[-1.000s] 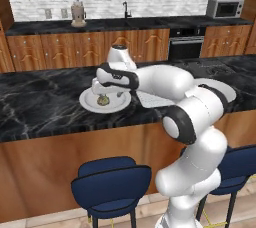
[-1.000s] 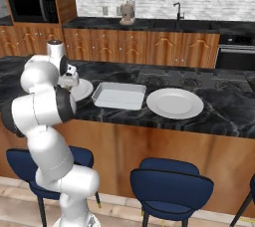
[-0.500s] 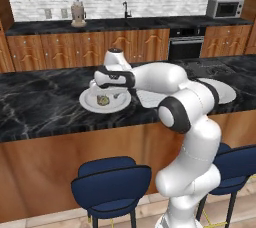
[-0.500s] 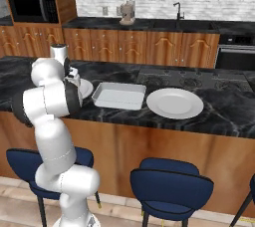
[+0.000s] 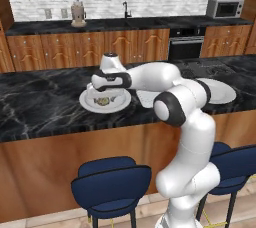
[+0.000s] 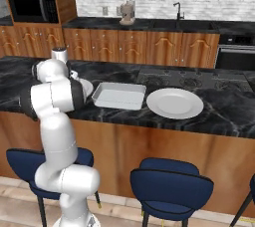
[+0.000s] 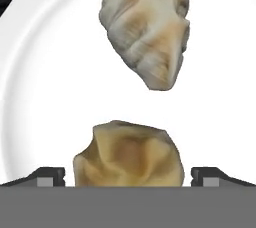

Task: Place two dumplings into each of the tupperware containers and then place the containers in the fridge.

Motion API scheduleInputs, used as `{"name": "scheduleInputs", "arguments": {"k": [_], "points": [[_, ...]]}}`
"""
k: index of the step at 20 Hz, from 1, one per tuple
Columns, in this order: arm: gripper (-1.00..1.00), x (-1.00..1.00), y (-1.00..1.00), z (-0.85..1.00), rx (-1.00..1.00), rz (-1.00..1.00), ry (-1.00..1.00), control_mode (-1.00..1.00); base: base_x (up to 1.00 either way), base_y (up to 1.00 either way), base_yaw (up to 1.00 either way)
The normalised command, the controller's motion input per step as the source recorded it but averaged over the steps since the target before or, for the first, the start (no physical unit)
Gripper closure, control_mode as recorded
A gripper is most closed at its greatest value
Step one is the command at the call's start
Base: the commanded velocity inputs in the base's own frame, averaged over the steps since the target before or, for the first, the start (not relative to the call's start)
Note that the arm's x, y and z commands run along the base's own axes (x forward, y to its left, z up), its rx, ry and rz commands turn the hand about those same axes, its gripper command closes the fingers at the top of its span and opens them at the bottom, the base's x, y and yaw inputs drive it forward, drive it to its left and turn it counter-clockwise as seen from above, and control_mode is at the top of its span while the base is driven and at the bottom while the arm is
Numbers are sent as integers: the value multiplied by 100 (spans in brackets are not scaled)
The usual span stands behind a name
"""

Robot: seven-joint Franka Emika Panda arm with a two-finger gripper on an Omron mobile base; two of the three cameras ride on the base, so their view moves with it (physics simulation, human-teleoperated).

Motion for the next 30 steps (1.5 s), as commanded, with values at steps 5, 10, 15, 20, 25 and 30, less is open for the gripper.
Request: {"name": "scheduleInputs", "arguments": {"k": [5, 10, 15, 20, 25, 30], "points": [[100, 0, 0, -12, 0, 0, 6, -100, 0, 0, 0], [100, 0, 0, 4, 0, 0, 0, -100, 0, 0, 0], [100, -26, -7, 59, 0, 0, 0, -100, 0, 0, 0], [100, -52, -74, 47, 0, 0, 0, -100, 0, 0, 0], [100, -46, -97, 30, 0, 0, 0, -100, 0, 0, 0], [100, -18, -99, 0, 0, 0, 3, -100, 0, 0, 0]]}}
